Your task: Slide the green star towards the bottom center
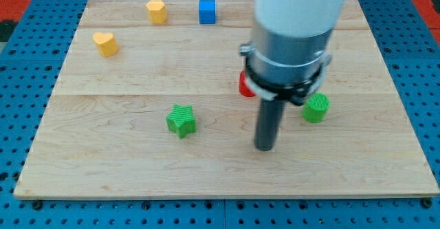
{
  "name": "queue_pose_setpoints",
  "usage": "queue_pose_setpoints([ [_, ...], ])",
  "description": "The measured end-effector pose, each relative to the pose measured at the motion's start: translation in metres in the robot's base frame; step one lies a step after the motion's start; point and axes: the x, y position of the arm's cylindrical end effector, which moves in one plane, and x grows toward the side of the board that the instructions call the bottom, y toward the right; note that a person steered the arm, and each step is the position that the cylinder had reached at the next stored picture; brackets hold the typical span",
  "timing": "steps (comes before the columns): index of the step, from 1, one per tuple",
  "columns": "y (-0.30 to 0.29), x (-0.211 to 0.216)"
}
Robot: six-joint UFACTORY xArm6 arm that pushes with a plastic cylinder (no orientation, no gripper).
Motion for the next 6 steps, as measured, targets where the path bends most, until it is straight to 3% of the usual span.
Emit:
queue_pose_setpoints([
  [2, -0.151, -0.011],
  [3, -0.175, -0.058],
  [4, -0.132, -0.060],
  [5, -0.087, -0.028],
  [6, -0.103, -0.036],
])
